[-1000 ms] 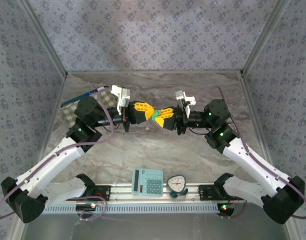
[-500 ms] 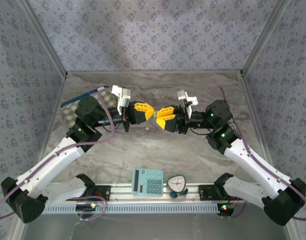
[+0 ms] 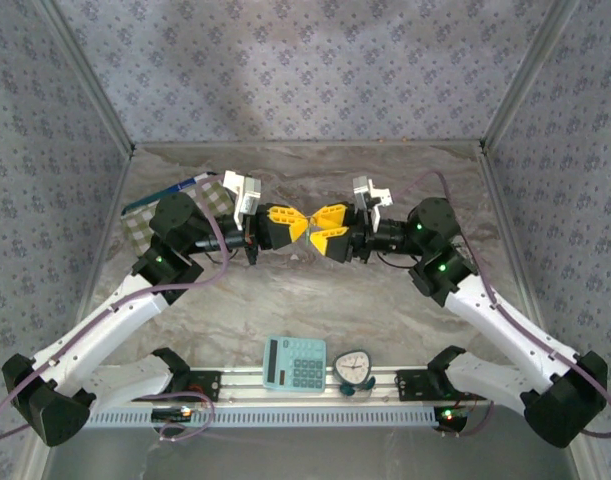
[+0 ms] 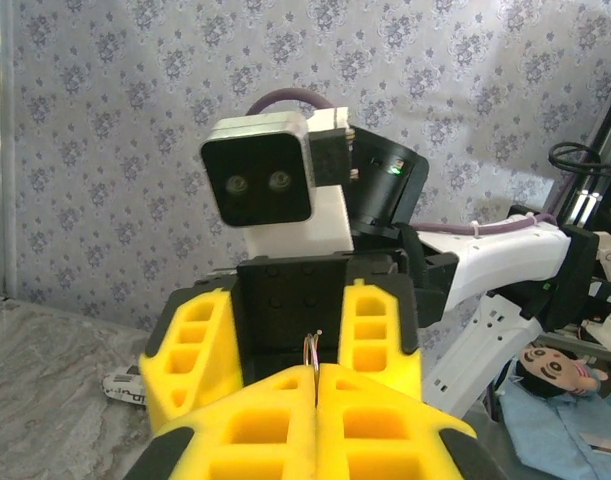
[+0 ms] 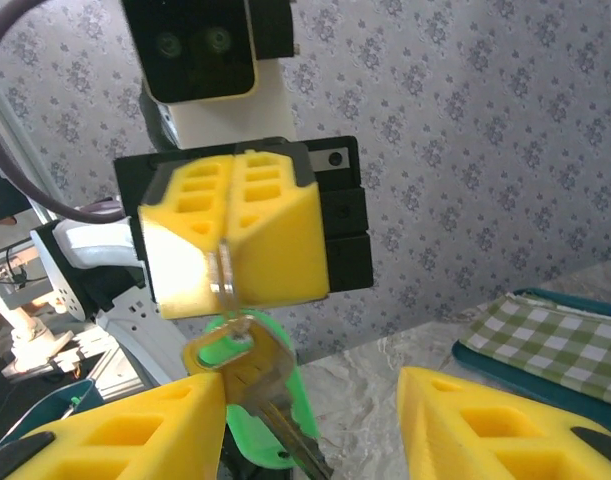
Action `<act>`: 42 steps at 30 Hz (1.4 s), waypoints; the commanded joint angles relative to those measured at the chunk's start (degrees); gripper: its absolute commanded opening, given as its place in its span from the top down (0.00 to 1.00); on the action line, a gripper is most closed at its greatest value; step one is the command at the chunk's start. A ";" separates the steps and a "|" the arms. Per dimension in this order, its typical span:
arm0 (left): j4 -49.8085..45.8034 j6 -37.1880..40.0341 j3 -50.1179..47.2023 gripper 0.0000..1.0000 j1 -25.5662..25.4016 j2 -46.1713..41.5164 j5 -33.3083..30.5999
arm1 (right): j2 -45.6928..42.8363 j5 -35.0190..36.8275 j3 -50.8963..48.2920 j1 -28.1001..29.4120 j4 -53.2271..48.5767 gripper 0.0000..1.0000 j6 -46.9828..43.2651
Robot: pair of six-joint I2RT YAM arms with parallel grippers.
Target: Remove the keys from the keyring
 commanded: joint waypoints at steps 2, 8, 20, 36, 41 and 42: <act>2.76 -1.05 0.20 1.00 0.26 -0.95 1.88 | 0.59 -0.76 1.88 0.92 0.42 0.50 -1.29; 2.77 -1.04 0.21 1.00 0.23 -0.76 1.79 | 0.63 -1.27 2.51 1.98 0.53 0.57 -1.92; 2.25 -0.56 0.29 1.00 0.28 -0.60 0.83 | 0.61 -1.72 3.33 2.90 -0.38 0.73 -3.00; 2.19 -0.74 0.47 1.00 0.30 -0.69 0.74 | 0.66 -2.98 3.50 4.21 -1.39 0.74 -4.38; 2.48 -0.92 0.38 1.00 0.34 -0.52 0.74 | 0.61 -2.44 3.65 4.33 -1.49 0.78 -4.33; 2.54 -0.92 0.38 1.00 0.37 -0.51 0.75 | 0.59 -2.32 3.61 4.35 -1.55 0.76 -4.39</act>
